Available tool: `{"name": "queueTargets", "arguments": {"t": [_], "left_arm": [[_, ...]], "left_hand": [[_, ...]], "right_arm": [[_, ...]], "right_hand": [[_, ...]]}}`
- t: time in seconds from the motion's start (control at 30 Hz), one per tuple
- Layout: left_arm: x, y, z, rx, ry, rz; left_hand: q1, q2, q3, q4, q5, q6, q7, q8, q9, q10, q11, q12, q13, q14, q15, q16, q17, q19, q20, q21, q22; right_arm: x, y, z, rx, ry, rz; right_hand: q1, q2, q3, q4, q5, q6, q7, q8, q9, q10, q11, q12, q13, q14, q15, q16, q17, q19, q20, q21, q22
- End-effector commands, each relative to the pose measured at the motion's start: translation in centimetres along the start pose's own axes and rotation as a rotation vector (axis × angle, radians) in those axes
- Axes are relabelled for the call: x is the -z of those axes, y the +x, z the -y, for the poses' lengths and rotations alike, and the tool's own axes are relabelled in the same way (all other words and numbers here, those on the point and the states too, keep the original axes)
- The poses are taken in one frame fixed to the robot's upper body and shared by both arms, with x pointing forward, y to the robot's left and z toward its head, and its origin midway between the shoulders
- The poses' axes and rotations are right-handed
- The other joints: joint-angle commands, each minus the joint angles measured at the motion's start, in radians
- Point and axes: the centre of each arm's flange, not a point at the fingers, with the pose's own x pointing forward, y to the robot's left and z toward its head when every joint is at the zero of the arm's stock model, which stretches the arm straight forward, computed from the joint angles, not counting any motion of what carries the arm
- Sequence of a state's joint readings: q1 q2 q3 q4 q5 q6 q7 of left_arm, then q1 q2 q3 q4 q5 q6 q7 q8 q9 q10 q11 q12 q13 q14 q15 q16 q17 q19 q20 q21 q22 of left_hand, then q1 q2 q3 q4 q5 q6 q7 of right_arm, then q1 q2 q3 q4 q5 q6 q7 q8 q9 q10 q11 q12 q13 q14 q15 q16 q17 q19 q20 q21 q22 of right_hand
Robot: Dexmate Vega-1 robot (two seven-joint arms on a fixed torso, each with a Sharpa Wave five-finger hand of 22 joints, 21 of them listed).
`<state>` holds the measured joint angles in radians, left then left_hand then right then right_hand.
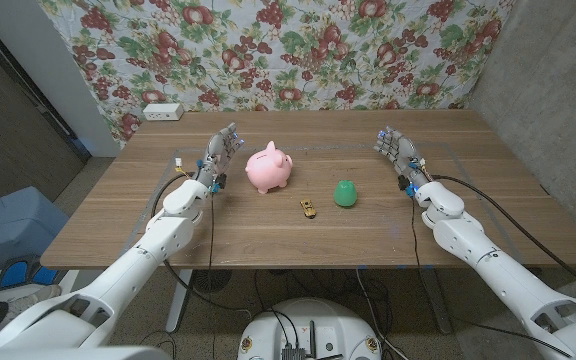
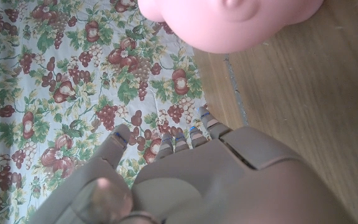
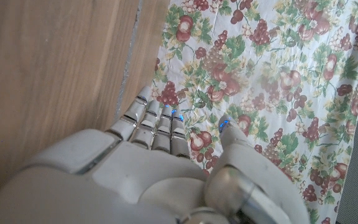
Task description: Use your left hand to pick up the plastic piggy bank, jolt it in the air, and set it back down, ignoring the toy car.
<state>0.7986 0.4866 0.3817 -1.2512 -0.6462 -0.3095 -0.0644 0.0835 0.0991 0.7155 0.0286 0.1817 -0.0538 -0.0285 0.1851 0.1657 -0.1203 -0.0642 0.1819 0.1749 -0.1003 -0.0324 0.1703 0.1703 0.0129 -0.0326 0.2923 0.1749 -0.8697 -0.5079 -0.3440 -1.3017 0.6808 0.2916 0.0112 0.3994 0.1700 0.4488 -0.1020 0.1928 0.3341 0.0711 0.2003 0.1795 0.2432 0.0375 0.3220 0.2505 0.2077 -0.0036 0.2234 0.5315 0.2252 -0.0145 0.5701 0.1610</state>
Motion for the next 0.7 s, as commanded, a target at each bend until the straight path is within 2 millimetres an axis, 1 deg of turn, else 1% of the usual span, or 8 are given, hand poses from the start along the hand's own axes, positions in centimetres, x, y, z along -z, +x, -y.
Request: {"name": "queueTargets", "arguments": {"t": [0.03,0.4,0.53,0.57,0.6,0.7], "left_arm": [[-0.44,1.64,0.54,0.026,0.004,0.02],[-0.34,2.24,0.61,0.03,-0.004,0.025],[-0.5,2.31,0.67,0.02,0.014,0.037],[-0.5,2.31,0.67,0.02,0.015,0.037],[-0.73,2.21,0.79,0.005,0.036,0.053],[-1.17,2.14,1.04,-0.006,0.078,0.074]], "left_hand": [[0.005,0.07,0.006,-0.003,0.007,-0.007,0.001,0.003,0.005,-0.004,-0.001,0.005,0.002,-0.006,-0.018,0.006,0.001,0.006,-0.003,0.006,0.002],[0.006,0.072,0.003,-0.006,0.007,-0.005,0.001,0.002,0.005,-0.002,0.0,0.006,0.002,-0.004,-0.02,0.008,0.0,0.013,-0.001,0.005,0.002],[0.006,0.063,-0.001,-0.013,0.006,-0.001,-0.002,0.002,0.006,0.003,-0.006,0.008,0.002,0.0,-0.021,0.009,-0.001,0.019,0.0,0.005,0.002],[0.005,0.048,-0.009,-0.021,0.004,0.003,-0.006,0.003,0.006,0.004,-0.009,0.009,0.002,0.002,-0.024,0.009,-0.002,0.026,0.005,0.005,0.002],[0.004,0.03,-0.019,-0.036,0.002,0.02,-0.019,0.007,0.006,0.012,-0.008,0.011,0.002,0.011,-0.022,0.01,-0.003,0.036,0.016,0.004,0.002],[0.004,0.002,-0.035,-0.065,-0.002,0.049,-0.041,0.012,0.007,0.034,0.002,0.016,0.002,0.037,-0.018,0.015,-0.004,0.063,0.025,0.005,0.002]], "right_arm": [[0.83,-1.59,2.08,0.074,0.037,0.001],[1.03,-1.83,2.5,0.104,0.039,0.006],[1.07,-1.87,2.47,0.107,0.036,0.005],[1.07,-1.87,2.47,0.107,0.036,0.005],[1.09,-1.93,2.46,0.107,0.032,0.003],[1.2,-2.04,2.48,0.114,0.033,0.001]], "right_hand": [[0.016,0.002,0.006,0.002,0.007,0.007,0.001,0.007,0.002,0.01,0.002,0.003,0.001,0.008,-0.003,0.005,0.004,0.01,-0.003,0.002,0.005],[0.014,0.0,0.006,-0.002,0.007,0.009,0.009,0.005,0.002,0.016,0.007,-0.003,-0.004,0.009,0.004,0.007,-0.002,0.016,0.001,-0.004,0.005],[0.013,-0.001,0.005,-0.003,0.007,0.011,0.011,0.004,0.002,0.019,0.012,-0.007,-0.006,0.011,0.008,0.008,-0.005,0.018,0.005,-0.007,0.005],[0.012,-0.001,0.005,-0.003,0.007,0.012,0.013,0.004,0.002,0.019,0.011,-0.007,-0.007,0.013,0.007,0.009,-0.005,0.018,0.005,-0.008,0.005],[0.012,-0.001,0.004,-0.003,0.007,0.012,0.012,0.004,0.002,0.02,0.011,-0.008,-0.007,0.013,0.008,0.009,-0.006,0.019,0.006,-0.008,0.005],[0.012,-0.002,0.004,-0.004,0.007,0.013,0.012,0.004,0.002,0.022,0.013,-0.008,-0.008,0.014,0.009,0.01,-0.007,0.02,0.007,-0.01,0.005]]}}
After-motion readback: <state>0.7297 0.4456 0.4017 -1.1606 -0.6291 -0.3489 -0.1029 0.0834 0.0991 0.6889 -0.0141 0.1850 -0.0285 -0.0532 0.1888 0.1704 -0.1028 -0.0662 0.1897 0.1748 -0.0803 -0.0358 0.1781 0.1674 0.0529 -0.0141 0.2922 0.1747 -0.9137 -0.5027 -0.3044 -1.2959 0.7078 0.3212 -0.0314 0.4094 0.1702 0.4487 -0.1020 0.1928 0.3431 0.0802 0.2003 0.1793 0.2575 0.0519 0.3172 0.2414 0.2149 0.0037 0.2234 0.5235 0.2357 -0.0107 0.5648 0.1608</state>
